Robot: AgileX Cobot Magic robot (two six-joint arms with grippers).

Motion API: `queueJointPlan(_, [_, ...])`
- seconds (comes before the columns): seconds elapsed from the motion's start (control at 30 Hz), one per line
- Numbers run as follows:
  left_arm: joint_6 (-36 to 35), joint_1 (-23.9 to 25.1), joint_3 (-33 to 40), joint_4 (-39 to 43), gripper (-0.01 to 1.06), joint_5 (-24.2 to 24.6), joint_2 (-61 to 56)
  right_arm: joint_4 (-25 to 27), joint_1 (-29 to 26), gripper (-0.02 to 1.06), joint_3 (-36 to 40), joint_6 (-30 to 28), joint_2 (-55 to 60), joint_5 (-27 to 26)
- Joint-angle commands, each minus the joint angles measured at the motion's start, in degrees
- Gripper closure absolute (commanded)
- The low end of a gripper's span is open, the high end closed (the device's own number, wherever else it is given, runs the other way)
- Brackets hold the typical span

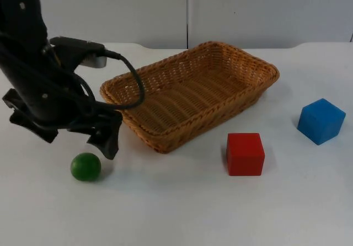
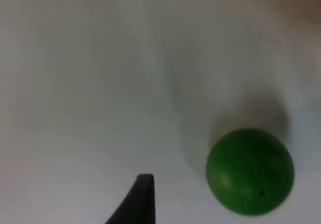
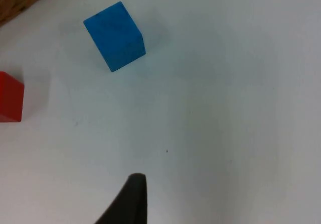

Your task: Place all geometric objects except the red cube into the basket.

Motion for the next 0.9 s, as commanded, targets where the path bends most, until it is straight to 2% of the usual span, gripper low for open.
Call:
queueJointPlan(0.0, [-0.03, -0.34, -1.03, 0.03, 0.00, -0.70, 2.27, 0.17, -0.23, -0.01, -0.25, -0.01, -0.02, -0.75])
queueJointPlan(0.3, [-0.03, -0.34, -1.00, 0.03, 0.00, -0.70, 7.47, 0.17, -0.23, -0.01, -0.25, -0.01, -0.02, -0.86])
queueJointPlan(0.4, [-0.03, -0.34, -1.00, -0.20, 0.04, -0.70, 8.21, 0.17, -0.23, -0.01, -0.25, -0.01, -0.02, -0.86])
queueJointPlan(0.47, [-0.03, -0.34, -1.00, -0.52, 0.16, -1.17, 8.21, 0.17, -0.23, -0.01, -0.25, -0.01, -0.02, -0.96])
queueJointPlan(0.5, [-0.30, -0.34, -1.00, -0.62, 0.31, -1.53, 8.21, 0.17, -0.23, -0.01, -0.25, -0.01, -0.02, -0.96])
queueJointPlan(0.53, [-0.30, -0.34, -1.00, -0.62, 0.31, -1.53, 8.21, 0.17, -0.23, -0.01, -0.25, -0.01, -0.02, -0.96])
queueJointPlan(0.57, [-0.30, -0.34, -1.00, -0.62, 0.37, -1.53, 8.21, 0.17, -0.23, -0.01, -0.25, -0.01, -0.02, -0.96])
queueJointPlan(0.67, [-0.56, -0.34, -1.00, -0.65, 0.83, -1.22, 8.21, 0.17, -0.23, -0.01, -0.25, -0.01, -0.02, -1.07])
queueJointPlan(0.7, [-0.56, -0.34, -1.00, -0.65, 0.83, -1.22, 8.21, 0.17, -0.23, -0.01, -0.25, -0.01, -0.02, -1.07])
queueJointPlan(0.73, [-0.77, -0.34, -1.00, -0.75, 0.98, -0.77, 8.21, 0.17, -0.23, -0.01, -0.25, -0.01, -0.02, -1.07])
queueJointPlan(0.77, [-0.82, -0.34, -1.00, -1.03, 1.05, -0.18, 7.96, 0.17, -0.23, -0.01, -0.25, -0.01, -0.02, -1.07])
queueJointPlan(0.87, [-0.82, -0.34, -1.00, -1.55, 1.05, 1.45, 6.93, 0.17, -0.23, -0.01, -0.25, -0.01, -0.02, -1.07])
